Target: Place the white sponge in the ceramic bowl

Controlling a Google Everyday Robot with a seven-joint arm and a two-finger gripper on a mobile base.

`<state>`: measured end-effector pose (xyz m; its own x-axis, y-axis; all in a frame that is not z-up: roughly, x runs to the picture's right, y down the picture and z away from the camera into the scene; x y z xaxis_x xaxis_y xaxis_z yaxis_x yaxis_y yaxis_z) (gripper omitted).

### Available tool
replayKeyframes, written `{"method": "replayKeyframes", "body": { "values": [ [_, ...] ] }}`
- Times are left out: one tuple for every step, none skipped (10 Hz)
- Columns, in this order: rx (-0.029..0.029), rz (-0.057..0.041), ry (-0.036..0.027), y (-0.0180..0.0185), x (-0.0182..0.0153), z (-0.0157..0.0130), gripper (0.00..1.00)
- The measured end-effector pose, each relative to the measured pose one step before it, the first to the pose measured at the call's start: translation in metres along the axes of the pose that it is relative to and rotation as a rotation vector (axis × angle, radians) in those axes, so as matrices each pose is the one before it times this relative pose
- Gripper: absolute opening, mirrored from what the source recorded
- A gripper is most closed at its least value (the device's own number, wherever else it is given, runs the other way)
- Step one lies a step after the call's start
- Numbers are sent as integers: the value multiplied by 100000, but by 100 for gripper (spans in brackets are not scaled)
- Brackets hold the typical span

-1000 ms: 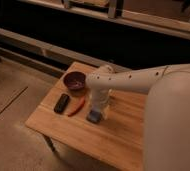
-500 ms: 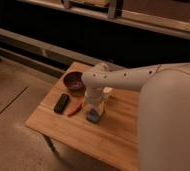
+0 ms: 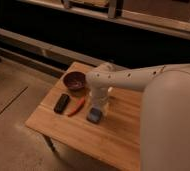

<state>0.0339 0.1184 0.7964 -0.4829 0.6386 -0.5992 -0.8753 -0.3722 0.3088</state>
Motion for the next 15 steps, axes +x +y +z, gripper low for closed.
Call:
{"method": "replayKeyframes", "body": {
  "values": [
    [901,1185,57,-653,-286,222,65],
    [709,-7,693,-49,100,461,65],
    [931,-229,778,-3,117,635,65],
    [1849,-1212,1209,233,242,1079,65],
    [911,-938,446,168,-70,498,65],
    [-32,-872,-46,335,-131,79,65],
    [-381,-570,-47,268,-69,-80,65],
    [-1550,-441,-673,400,-235,-438,64],
    [-696,-463,-434,204,-96,-113,59],
    [-576,-871,-737,223,-52,-132,51],
    [-1098,-1820,-1468,389,55,-283,38],
    [-758,-908,-736,250,87,-163,31],
    [-376,-900,-715,24,111,-10,20],
    [-100,-621,-396,-52,121,32,11],
    [-522,-714,-786,51,96,-97,2]
  ]
}}
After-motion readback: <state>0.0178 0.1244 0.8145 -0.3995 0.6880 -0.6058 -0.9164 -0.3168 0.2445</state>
